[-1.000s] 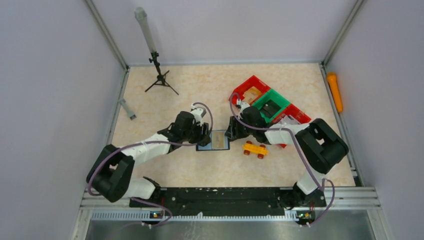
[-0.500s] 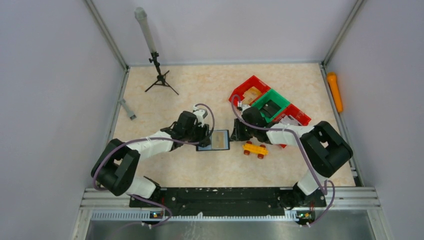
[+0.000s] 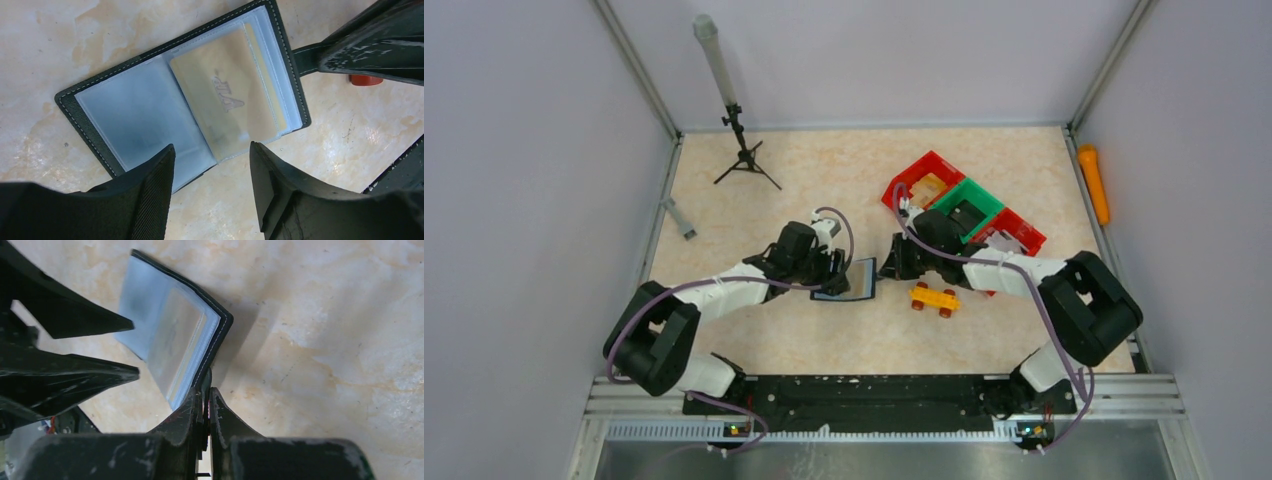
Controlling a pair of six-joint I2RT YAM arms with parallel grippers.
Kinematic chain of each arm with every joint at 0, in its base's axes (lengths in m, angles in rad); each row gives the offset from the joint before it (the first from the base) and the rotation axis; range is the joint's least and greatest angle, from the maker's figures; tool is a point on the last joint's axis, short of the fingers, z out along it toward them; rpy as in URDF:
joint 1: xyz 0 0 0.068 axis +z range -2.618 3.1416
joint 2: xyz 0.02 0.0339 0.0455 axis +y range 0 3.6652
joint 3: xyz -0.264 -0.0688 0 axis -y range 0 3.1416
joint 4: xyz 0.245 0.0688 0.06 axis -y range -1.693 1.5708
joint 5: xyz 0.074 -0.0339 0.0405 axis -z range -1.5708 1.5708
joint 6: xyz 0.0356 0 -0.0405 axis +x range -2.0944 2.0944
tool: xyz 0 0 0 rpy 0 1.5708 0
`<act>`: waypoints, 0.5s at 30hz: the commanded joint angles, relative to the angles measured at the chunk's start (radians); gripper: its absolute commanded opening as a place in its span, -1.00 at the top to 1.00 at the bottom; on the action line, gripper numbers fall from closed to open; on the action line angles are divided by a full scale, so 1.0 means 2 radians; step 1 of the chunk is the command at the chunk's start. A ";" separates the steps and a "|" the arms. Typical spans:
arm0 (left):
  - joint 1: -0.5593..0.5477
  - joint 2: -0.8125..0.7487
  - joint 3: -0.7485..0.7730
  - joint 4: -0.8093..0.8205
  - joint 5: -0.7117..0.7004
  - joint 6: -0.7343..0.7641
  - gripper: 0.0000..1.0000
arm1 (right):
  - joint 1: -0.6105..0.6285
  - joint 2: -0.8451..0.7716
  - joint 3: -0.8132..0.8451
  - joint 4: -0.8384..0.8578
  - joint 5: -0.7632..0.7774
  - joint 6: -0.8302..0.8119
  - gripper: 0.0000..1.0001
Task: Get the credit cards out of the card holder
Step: Remove the credit card from the card holder.
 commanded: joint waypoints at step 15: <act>-0.002 -0.008 0.009 0.013 0.022 0.012 -0.55 | 0.006 -0.045 0.011 0.022 -0.048 0.014 1.00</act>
